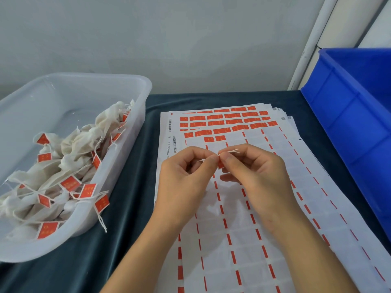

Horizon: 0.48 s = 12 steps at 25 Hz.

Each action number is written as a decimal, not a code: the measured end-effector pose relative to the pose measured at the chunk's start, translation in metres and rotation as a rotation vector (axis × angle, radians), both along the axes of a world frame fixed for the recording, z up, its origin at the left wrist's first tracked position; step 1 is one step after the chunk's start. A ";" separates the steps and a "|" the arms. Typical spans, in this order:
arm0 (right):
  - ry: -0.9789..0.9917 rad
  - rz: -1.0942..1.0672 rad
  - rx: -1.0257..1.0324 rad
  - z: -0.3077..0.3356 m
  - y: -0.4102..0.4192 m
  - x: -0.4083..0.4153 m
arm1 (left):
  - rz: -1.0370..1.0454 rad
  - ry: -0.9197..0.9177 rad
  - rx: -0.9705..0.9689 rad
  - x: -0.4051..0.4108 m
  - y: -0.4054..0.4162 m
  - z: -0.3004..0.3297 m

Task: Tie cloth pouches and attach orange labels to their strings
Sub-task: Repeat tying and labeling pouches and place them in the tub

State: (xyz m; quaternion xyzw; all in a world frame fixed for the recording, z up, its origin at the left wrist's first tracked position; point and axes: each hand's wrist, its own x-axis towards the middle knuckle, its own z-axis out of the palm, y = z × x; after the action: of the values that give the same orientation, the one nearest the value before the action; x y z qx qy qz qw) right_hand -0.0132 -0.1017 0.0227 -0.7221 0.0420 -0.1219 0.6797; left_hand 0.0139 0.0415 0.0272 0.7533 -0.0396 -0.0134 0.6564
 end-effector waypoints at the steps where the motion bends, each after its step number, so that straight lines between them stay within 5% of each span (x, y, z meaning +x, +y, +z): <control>1: 0.003 -0.003 0.001 0.000 0.000 0.000 | 0.002 -0.001 0.000 0.000 0.000 0.000; 12: 0.027 -0.009 -0.078 0.000 0.000 0.001 | -0.010 -0.023 -0.011 -0.001 -0.001 0.000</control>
State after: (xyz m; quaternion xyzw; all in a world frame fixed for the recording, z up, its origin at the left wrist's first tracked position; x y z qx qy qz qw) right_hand -0.0127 -0.1022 0.0227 -0.7495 0.0495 -0.1167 0.6498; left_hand 0.0134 0.0409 0.0270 0.7497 -0.0510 -0.0081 0.6598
